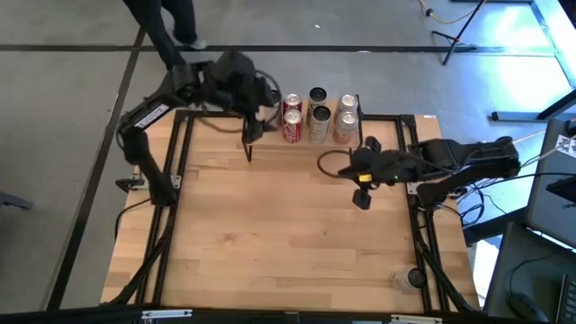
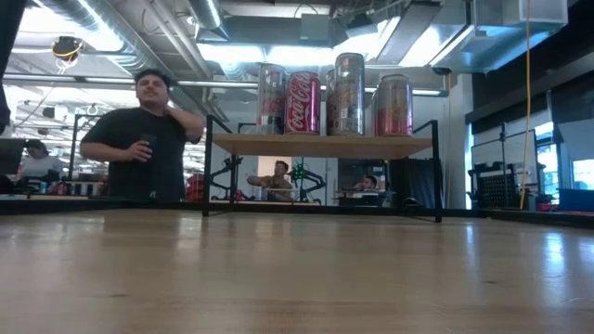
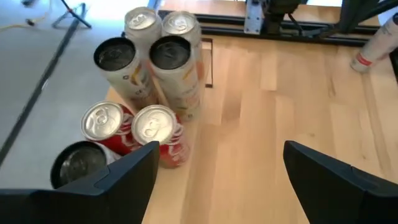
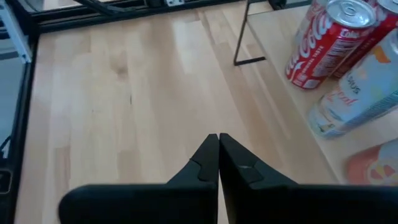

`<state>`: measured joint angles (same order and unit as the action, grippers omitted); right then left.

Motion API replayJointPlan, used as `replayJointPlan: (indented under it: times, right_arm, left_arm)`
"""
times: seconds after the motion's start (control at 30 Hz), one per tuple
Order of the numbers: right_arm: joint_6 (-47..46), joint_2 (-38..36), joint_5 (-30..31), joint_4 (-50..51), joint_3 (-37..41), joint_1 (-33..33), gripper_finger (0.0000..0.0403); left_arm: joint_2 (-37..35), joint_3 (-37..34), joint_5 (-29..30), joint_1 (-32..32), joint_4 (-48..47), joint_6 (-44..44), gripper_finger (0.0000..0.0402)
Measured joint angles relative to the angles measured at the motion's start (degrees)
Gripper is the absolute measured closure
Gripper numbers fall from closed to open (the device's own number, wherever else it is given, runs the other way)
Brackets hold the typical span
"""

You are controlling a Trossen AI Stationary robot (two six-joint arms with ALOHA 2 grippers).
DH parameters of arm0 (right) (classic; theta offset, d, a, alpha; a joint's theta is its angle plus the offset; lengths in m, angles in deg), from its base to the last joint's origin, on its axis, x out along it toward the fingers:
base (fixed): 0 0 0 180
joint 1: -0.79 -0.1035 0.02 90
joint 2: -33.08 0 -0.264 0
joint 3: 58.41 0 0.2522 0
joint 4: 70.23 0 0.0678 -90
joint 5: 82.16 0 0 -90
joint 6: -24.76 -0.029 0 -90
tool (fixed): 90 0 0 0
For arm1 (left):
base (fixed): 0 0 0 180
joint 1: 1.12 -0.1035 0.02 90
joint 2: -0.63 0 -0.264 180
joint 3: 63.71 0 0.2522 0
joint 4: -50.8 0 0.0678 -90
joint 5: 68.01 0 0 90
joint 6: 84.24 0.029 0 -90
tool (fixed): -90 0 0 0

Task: Place canned beverage on shelf
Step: Put the white and pink soda can on the shelf

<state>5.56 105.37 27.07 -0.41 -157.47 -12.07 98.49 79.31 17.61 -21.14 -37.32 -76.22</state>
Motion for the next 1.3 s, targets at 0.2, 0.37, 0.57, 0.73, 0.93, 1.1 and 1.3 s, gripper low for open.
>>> replayJointPlan:
  times: [0.2, 0.37, 0.57, 0.73, 0.93, 1.1, 1.3]
  right_arm:
    - [-1.74, 0.36, 0.29, 1.24, 0.00, -3.07, 0.0400]
    - [-3.26, 0.53, -0.54, 1.38, 0.00, -4.53, 0.0400]
    - [-6.09, 1.23, -3.32, 0.87, 0.00, -4.38, 0.0398]
    - [-7.63, 1.45, -6.89, 0.82, -0.02, -4.38, 0.0345]
    - [-15.52, 1.93, -15.18, 0.78, -0.02, -4.44, 0.0210]
    - [-26.37, 2.70, -23.13, 5.60, -0.07, -4.44, 0.0095]
    - [-43.27, 4.03, -34.40, 16.25, -0.04, -7.85, 0.0019]
  left_arm:
    - [-5.86, -9.68, 8.22, 9.25, 4.49, -6.24, 0.0072]
    - [-13.69, -24.89, 12.91, 15.49, 15.09, -11.45, 0.0072]
    - [-22.71, -41.23, 12.66, 21.94, 27.95, -18.24, 0.0072]
    - [-28.64, -47.53, 16.16, 25.26, 28.68, -20.36, 0.0072]
    - [-34.99, -54.83, 20.46, 28.40, 30.24, -22.40, 0.0072]
    - [-38.89, -60.49, 20.09, 28.75, 30.67, -23.01, 0.0072]
    - [-41.97, -64.75, 19.01, 28.75, 31.25, -23.95, 0.0072]
